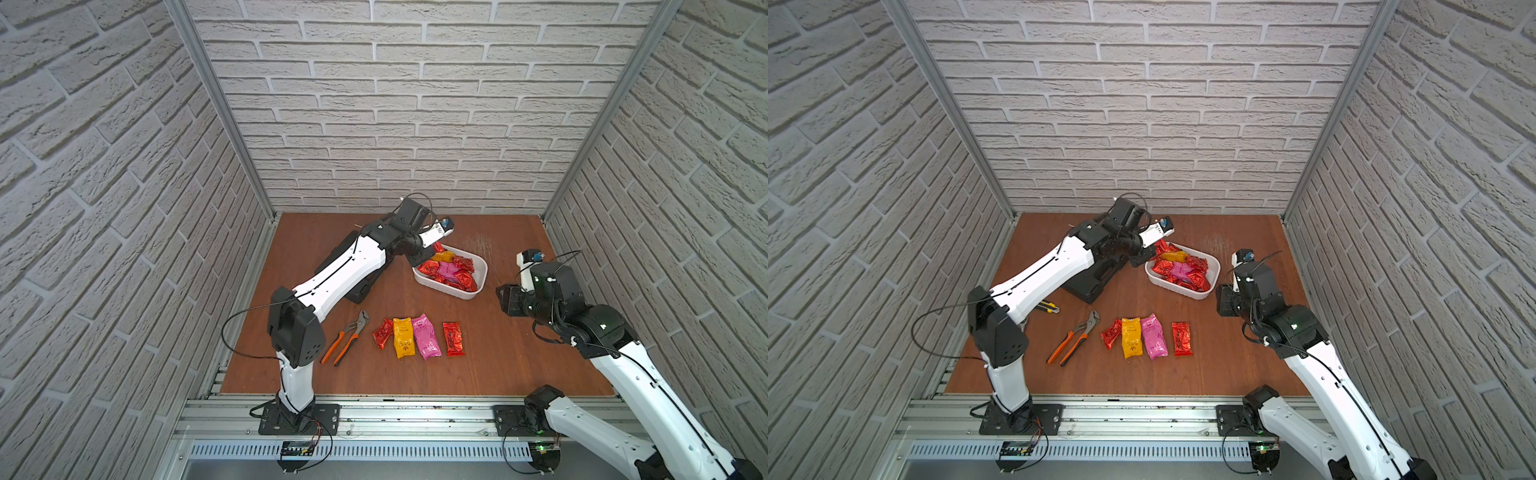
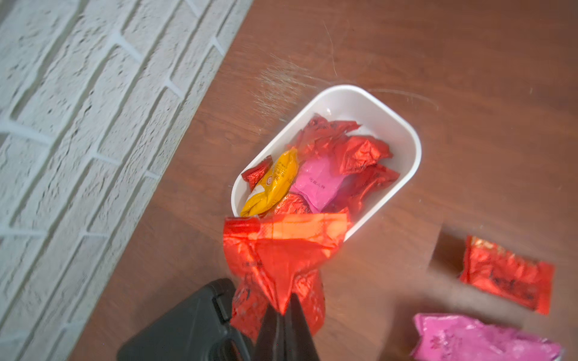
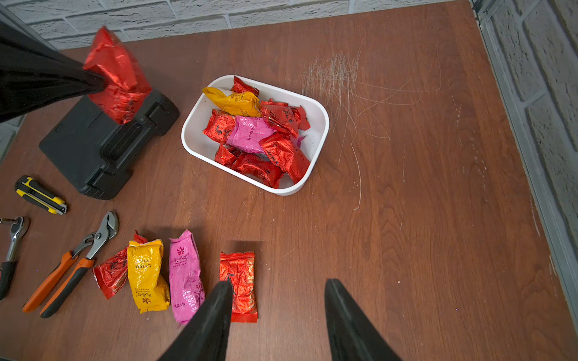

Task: Take the tea bags out of the storage box
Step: Pick up the tea bag from the storage box, then place the tea bag at the center of the board.

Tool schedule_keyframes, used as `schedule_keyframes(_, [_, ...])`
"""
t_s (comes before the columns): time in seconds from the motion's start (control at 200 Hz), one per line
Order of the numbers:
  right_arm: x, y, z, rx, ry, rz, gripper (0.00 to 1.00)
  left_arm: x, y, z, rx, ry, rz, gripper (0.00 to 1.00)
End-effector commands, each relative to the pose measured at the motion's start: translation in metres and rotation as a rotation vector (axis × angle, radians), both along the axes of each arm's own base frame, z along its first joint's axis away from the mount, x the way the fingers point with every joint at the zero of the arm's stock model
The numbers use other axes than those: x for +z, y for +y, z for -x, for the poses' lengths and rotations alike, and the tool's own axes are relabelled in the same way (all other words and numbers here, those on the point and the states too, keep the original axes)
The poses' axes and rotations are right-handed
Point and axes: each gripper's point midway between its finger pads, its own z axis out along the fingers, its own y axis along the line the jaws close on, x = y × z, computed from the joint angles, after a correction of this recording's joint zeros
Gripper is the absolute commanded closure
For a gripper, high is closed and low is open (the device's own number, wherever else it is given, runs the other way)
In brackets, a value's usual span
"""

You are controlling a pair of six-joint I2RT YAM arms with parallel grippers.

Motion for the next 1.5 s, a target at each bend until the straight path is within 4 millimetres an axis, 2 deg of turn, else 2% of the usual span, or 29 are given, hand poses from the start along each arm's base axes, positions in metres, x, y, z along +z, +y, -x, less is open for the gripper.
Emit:
schedule_keyframes(0.0, [-0.004, 0.006, -0.010, -0.011, -0.019, -0.040, 0.47, 0.008, 0.018, -0.001, 0.312, 0.091, 0.201, 1.00])
schedule_keyframes(0.115, [-0.015, 0.012, -0.014, -0.007, -0.001, -0.070, 0.47, -0.005, 0.057, 0.012, 0.625, 0.204, 0.307, 1.00])
schedule_keyframes(0.23, [-0.025, 0.019, -0.017, 0.008, 0.019, -0.096, 0.47, -0.033, 0.081, 0.031, 0.841, 0.352, 0.407, 1.00])
schedule_keyframes(0.495, [-0.042, 0.033, -0.019, 0.037, 0.078, -0.145, 0.48, -0.106, 0.085, 0.060, 1.001, 0.579, 0.369, 1.00])
schedule_keyframes(0.73, [-0.046, 0.036, -0.014, 0.039, 0.103, -0.168, 0.48, -0.147, 0.090, 0.055, 1.026, 0.581, 0.280, 1.00])
schedule_keyframes(0.975, [-0.054, 0.035, -0.007, 0.037, 0.121, -0.180, 0.48, -0.166, 0.099, 0.047, 1.039, 0.561, 0.229, 1.00])
schedule_keyframes(1.145, [-0.057, 0.036, -0.007, 0.040, 0.127, -0.178, 0.48, -0.182, 0.098, 0.050, 1.053, 0.598, 0.202, 1.00])
schedule_keyframes(1.315, [-0.058, 0.037, -0.010, 0.046, 0.131, -0.175, 0.48, -0.189, 0.099, 0.052, 1.069, 0.615, 0.186, 1.00])
schedule_keyframes(1.495, [-0.059, 0.037, -0.010, 0.053, 0.133, -0.165, 0.48, -0.184, 0.098, 0.050, 1.068, 0.610, 0.190, 0.76])
